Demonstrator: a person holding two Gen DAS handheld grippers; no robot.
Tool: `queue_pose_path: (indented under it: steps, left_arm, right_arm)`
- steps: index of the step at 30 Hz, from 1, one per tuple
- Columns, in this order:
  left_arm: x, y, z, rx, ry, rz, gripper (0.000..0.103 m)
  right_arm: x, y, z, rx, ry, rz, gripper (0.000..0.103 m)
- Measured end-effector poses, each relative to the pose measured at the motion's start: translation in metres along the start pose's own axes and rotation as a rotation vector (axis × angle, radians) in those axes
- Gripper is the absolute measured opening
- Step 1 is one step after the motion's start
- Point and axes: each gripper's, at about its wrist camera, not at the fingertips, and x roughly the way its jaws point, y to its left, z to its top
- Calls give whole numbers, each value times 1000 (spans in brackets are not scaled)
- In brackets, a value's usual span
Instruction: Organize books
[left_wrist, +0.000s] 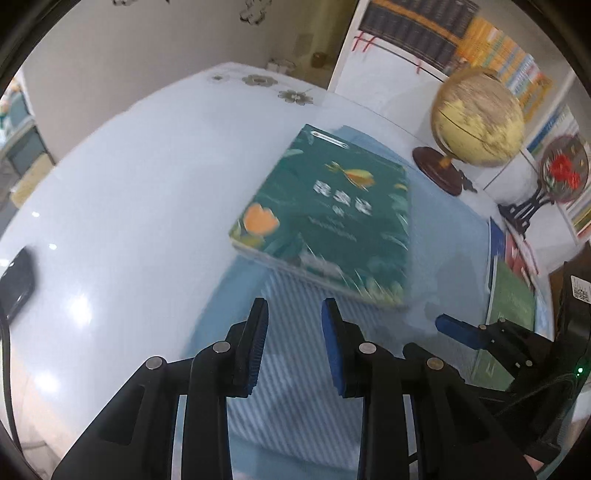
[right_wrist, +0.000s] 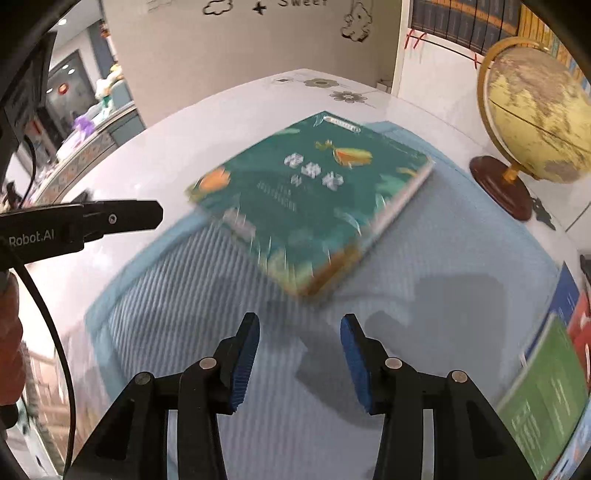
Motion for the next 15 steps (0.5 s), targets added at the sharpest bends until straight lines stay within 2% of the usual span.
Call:
queue_pose_path:
  steps: [4, 8, 11, 12, 15]
  left_arm:
    - [-32, -51, -42, -41, -82, 22, 27]
    - [-50, -105, -75, -39, -113, 16, 27]
    - [-65, -141, -100, -31, -102, 3, 27]
    - [-71, -150, -107, -23, -107, 7, 28]
    - [-87, -175, -126, 29, -133, 43, 33]
  right_arm:
    - [-21, -14, -46, -38, 4, -33, 44]
    - [-46, -46, -85, 0, 37, -69, 44]
    - [-59, -75, -94, 77, 56, -104, 46]
    - [-61, -83, -94, 113, 58, -112, 51]
    - [-59, -104, -89, 222, 78, -123, 52]
